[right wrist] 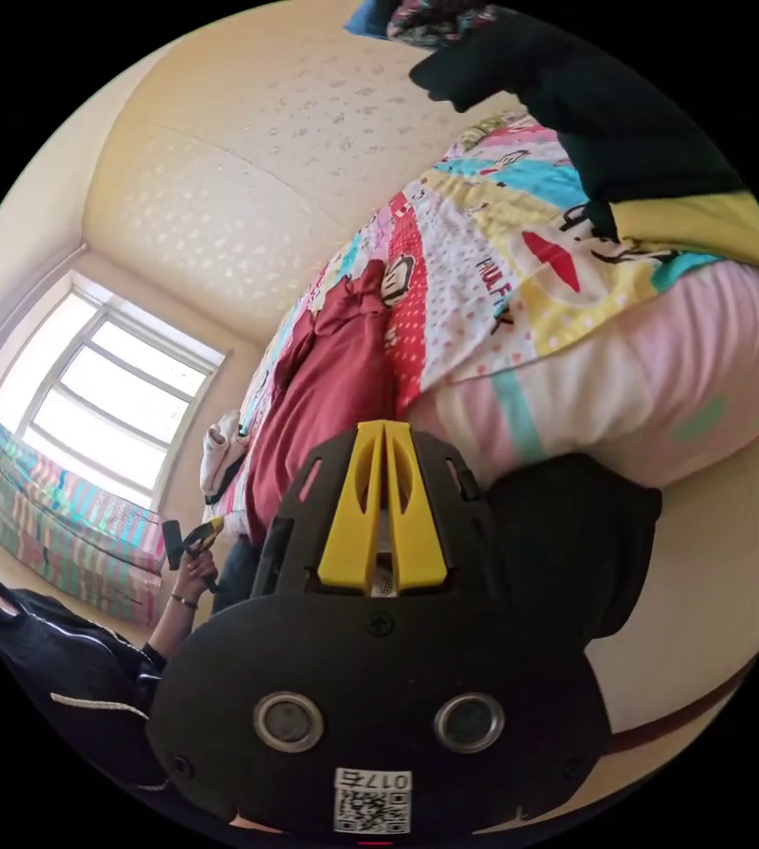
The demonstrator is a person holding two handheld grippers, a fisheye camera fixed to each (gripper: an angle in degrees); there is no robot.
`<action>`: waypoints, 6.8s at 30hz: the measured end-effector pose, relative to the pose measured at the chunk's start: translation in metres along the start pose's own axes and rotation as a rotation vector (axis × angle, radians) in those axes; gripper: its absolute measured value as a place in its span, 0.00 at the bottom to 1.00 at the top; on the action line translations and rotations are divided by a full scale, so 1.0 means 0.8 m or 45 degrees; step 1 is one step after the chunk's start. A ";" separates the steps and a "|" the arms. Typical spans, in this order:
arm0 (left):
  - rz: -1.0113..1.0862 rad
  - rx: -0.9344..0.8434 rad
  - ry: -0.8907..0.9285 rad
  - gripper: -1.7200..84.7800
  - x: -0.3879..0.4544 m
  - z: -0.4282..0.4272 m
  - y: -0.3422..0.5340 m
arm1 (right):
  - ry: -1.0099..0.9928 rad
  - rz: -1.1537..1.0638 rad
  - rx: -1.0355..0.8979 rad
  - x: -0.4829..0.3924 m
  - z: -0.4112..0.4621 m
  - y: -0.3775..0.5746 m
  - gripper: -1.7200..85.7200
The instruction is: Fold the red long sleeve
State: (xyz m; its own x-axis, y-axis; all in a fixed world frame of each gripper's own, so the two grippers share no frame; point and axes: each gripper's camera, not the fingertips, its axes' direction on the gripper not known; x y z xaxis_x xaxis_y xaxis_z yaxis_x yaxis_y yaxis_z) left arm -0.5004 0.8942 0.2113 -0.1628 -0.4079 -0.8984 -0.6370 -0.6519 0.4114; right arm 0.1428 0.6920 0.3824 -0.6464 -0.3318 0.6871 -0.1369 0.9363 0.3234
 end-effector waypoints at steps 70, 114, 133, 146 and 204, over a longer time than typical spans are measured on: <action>0.457 0.247 -0.865 0.01 -0.026 0.180 0.090 | 1.032 -0.669 -0.093 -0.060 0.408 -0.247 0.06; 0.387 0.221 -0.742 0.01 -0.070 0.138 0.024 | -0.195 -1.325 -0.883 -0.454 0.986 -0.029 0.15; 0.377 0.223 -0.700 0.01 -0.065 0.130 0.023 | 0.290 -1.429 -0.477 -0.570 0.941 0.001 0.07; 0.367 0.219 -0.696 0.01 -0.052 0.128 0.031 | 0.366 0.032 0.082 -0.053 0.523 -0.104 0.07; 0.172 0.152 -1.067 0.09 0.109 0.152 0.153 | 0.300 -0.150 -0.298 -0.002 0.023 -0.019 0.15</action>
State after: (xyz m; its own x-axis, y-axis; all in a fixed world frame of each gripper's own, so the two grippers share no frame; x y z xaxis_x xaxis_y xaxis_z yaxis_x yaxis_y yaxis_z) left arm -0.6846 0.8565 0.1645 -0.7161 0.1609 -0.6792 -0.6397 -0.5407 0.5463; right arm 0.1323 0.6803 0.3645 -0.4416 -0.4793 0.7585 -0.0069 0.8471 0.5313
